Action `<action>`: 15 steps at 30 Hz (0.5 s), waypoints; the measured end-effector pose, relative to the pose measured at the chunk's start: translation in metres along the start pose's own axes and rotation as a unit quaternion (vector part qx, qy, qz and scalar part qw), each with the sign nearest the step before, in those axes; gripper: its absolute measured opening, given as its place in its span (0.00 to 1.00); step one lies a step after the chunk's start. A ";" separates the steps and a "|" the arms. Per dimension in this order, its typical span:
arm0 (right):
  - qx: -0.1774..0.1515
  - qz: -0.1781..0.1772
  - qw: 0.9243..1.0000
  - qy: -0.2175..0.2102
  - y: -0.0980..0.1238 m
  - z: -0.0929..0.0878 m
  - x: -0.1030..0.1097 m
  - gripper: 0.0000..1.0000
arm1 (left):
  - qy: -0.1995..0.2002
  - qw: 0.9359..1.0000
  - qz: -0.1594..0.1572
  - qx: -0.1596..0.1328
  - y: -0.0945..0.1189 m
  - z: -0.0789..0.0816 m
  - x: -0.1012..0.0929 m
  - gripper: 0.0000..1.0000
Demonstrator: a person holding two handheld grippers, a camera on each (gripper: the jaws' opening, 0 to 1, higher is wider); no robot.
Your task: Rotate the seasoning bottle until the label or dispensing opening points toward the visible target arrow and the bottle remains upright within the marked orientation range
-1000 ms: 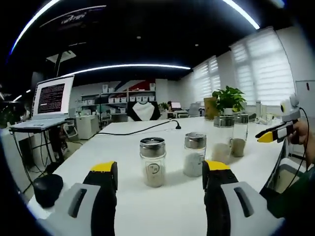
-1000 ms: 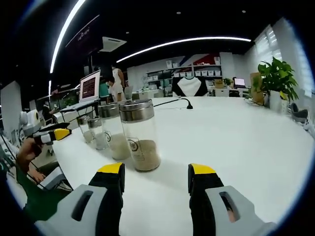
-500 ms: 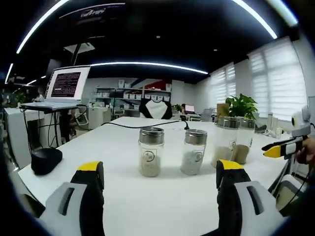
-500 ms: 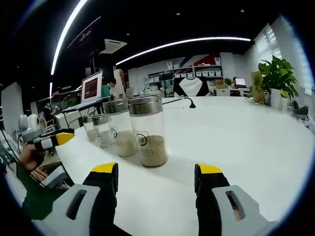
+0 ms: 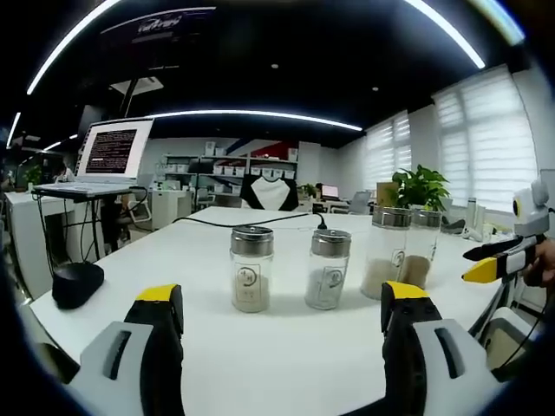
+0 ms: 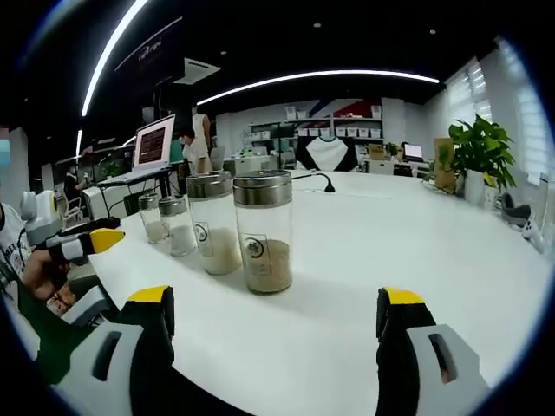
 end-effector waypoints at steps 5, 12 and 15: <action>0.007 -0.013 1.000 0.014 0.000 -0.004 -0.004 0.99 | -0.001 1.000 0.007 -0.002 -0.001 0.000 0.001 1.00; -0.032 -0.030 0.998 0.049 -0.007 -0.006 -0.021 1.00 | 0.005 1.000 0.005 -0.004 -0.003 -0.002 0.001 1.00; -0.032 -0.030 0.998 0.048 -0.010 -0.013 -0.025 1.00 | 0.002 1.000 0.014 -0.010 -0.004 -0.001 0.004 1.00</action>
Point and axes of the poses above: the point that each gripper's makers call its tool centre point, and the gripper's own axes: y roughly backward along the fingers, x roughly to its left, z roughly out of its top, the point moved 3 cm from there along y, roughly backward along the fingers, and after that the axes turned 9 degrees about -x, right-handed, at the moved point
